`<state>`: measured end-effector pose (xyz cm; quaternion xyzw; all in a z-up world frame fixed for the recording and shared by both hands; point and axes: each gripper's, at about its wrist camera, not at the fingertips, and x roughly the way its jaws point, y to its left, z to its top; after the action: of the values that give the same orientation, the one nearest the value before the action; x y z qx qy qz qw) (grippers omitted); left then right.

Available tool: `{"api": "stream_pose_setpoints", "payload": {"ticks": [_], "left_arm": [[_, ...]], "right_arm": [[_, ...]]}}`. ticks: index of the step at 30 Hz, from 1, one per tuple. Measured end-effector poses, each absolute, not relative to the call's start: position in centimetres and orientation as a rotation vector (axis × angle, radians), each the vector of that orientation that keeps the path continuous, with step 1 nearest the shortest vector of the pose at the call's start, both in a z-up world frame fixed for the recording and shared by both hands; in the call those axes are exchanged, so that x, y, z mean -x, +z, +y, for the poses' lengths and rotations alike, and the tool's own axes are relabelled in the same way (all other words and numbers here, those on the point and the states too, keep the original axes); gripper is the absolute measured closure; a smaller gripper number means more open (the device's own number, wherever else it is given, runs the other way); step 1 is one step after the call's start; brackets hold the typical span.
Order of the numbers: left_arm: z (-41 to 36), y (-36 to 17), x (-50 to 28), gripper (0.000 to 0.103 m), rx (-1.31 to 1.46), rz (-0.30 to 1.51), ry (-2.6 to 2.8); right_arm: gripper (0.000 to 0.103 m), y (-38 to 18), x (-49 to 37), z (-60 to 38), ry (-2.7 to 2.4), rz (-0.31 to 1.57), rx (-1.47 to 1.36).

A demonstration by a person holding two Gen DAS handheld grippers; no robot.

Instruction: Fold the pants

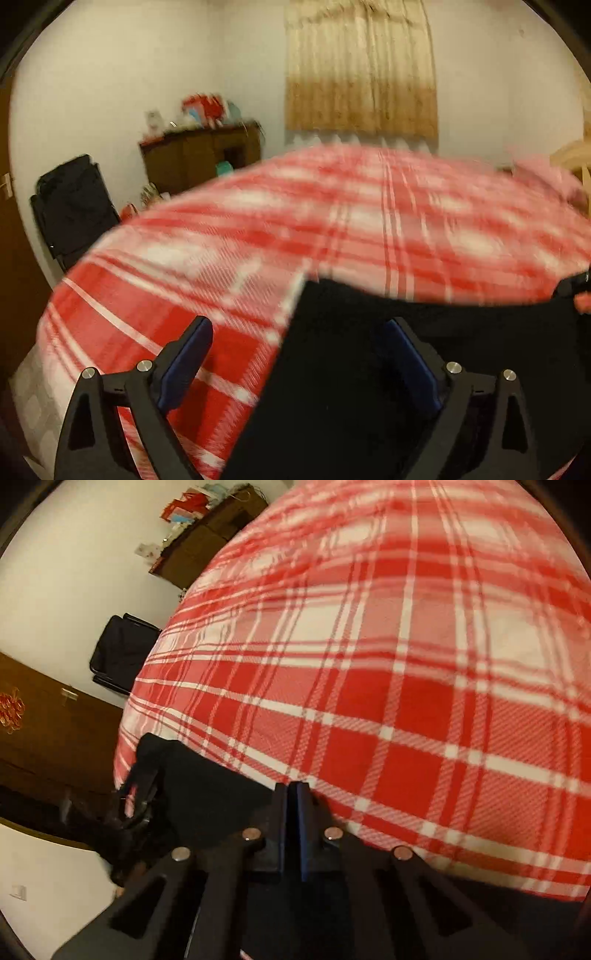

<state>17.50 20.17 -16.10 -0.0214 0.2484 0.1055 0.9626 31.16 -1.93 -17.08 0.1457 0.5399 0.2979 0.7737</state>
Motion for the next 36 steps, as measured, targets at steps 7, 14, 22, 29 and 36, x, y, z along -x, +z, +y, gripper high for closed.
{"api": "stream_pose_setpoints", "payload": {"ticks": [7, 14, 22, 29, 36], "left_arm": [[20.5, -18.2, -18.5, 0.006, 0.014, 0.553, 0.220], [21.3, -17.4, -17.9, 0.006, 0.053, 0.544, 0.218], [21.4, -17.6, -18.0, 0.006, -0.013, 0.564, 0.291], [22.3, -17.1, -17.7, 0.003, 0.033, 0.565, 0.302], [22.6, -16.1, -17.0, 0.003, 0.049, 0.534, 0.292]], "right_arm": [[0.097, -16.5, -31.6, -2.3, 0.579, 1.087, -0.279], [0.088, -18.3, -31.9, -3.3, 0.545, 1.076, -0.300], [0.049, -13.9, -24.4, -4.8, 0.608, 0.900, -0.142], [0.046, -19.3, -22.4, -3.2, 0.580, 0.984, -0.036], [0.034, -16.8, -18.8, -3.4, 0.580, 0.895, 0.054]]}}
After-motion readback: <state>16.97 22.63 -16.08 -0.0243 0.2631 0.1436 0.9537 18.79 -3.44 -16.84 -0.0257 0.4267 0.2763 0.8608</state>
